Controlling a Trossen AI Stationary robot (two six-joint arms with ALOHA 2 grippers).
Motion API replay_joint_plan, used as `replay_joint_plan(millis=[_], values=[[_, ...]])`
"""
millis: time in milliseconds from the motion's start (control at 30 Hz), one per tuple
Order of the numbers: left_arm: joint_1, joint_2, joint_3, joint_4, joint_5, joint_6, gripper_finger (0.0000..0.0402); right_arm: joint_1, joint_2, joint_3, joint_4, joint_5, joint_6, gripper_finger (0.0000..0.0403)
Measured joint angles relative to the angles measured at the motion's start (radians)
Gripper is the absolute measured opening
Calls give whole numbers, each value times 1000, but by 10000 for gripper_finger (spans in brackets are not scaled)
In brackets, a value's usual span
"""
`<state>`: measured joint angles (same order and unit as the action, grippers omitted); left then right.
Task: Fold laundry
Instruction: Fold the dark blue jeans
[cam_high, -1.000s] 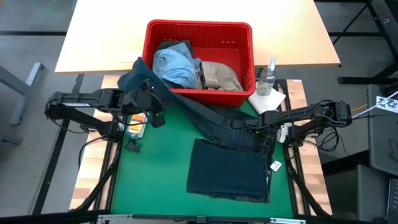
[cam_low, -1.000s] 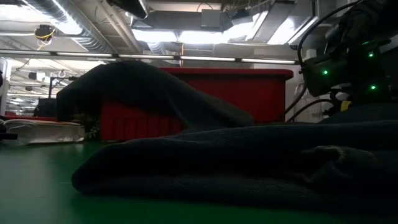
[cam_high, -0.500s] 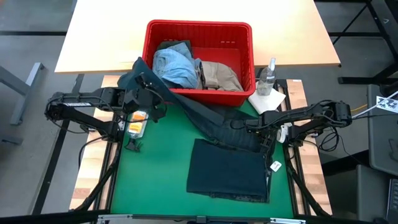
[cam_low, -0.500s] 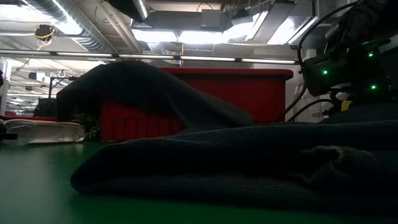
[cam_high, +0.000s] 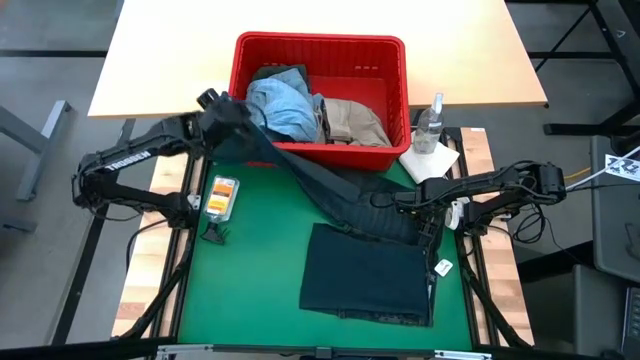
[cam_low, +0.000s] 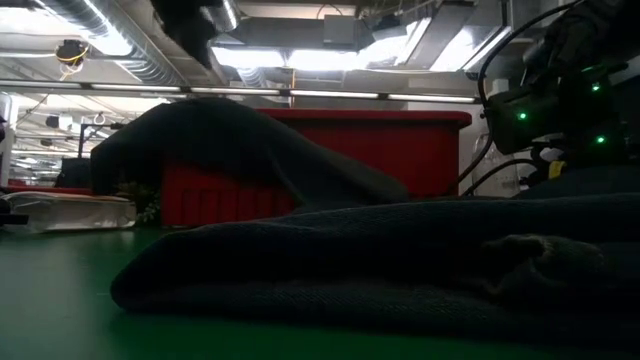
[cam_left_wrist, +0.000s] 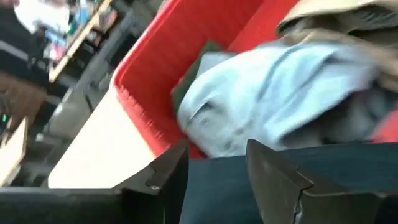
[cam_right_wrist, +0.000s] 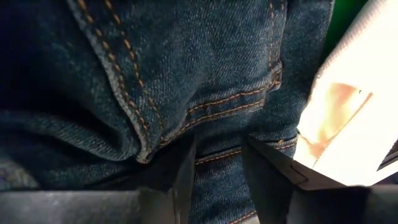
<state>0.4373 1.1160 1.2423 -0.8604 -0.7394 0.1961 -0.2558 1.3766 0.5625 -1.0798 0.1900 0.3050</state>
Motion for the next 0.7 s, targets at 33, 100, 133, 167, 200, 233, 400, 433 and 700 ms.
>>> replay_joint_plan(millis=[33,100,133,167,200,233,400,433,700], values=[[41,0,0,0,33,15,156,0,0,0,0,0,0,136],[125,0,0,0,119,38,155,0,0,0,0,0,-2,136],[166,0,0,0,170,51,155,0,0,0,1,-2,-4,136],[206,0,0,0,228,66,155,0,0,0,2,-6,-12,136],[245,0,0,0,284,79,155,0,0,0,2,-13,-22,136],[280,0,0,1,342,95,155,0,0,0,3,-21,-27,136],[429,0,0,38,595,100,155,0,0,0,3,-32,-29,136],[458,0,0,50,634,91,155,0,0,0,3,-32,-30,136],[679,47,0,84,738,-9,156,0,0,0,3,-32,-30,136]])
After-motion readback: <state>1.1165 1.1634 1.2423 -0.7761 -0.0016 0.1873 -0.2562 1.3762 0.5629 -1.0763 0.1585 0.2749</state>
